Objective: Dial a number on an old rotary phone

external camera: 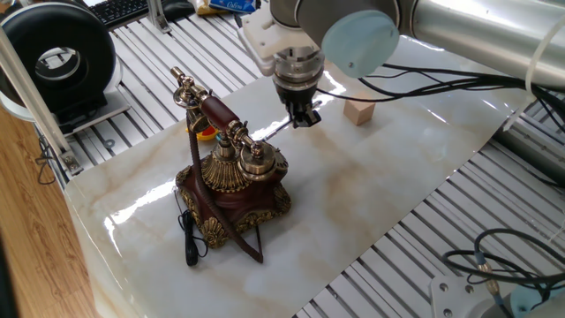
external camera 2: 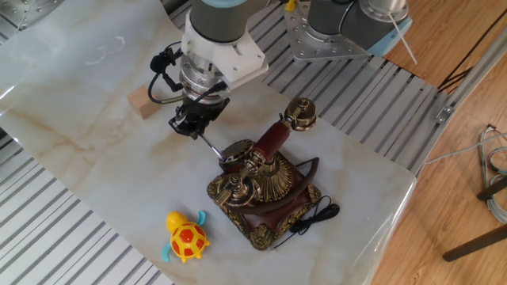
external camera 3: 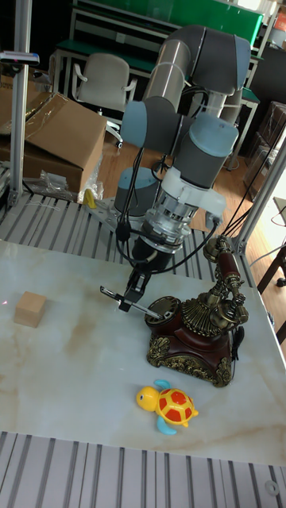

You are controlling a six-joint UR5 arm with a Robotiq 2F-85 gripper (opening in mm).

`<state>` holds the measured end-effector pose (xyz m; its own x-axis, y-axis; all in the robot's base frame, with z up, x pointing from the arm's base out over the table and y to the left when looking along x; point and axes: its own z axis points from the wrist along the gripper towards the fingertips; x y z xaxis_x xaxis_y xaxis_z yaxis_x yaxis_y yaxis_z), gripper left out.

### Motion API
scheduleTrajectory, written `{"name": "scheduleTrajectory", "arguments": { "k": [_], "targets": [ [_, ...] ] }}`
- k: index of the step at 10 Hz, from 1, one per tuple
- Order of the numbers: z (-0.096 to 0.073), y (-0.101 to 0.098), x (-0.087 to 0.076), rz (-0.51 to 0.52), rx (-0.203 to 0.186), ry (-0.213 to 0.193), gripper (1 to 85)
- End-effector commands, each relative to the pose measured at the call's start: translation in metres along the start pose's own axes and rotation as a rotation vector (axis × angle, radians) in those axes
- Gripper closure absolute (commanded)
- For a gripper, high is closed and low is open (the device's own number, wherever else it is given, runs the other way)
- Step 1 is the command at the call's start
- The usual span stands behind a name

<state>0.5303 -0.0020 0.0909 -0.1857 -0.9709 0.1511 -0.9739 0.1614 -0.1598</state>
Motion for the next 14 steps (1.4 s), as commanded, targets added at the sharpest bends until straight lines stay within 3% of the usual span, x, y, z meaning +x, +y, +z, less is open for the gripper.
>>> {"name": "scheduleTrajectory", "arguments": {
  "k": [1,3,6,8,11,14],
  "targets": [
    [0.002,-0.002,-0.003,0.016,0.002,-0.011,84.3],
    [0.001,0.0,0.0,0.005,-0.006,0.003,84.3],
    [0.002,-0.001,0.007,-0.016,0.0,0.058,84.3],
    [0.003,0.001,0.004,-0.007,-0.012,0.052,84.3],
    [-0.013,0.004,0.011,-0.001,-0.033,0.055,84.3],
    [-0.034,0.016,0.009,0.031,-0.046,0.058,84.3]
  ]
}}
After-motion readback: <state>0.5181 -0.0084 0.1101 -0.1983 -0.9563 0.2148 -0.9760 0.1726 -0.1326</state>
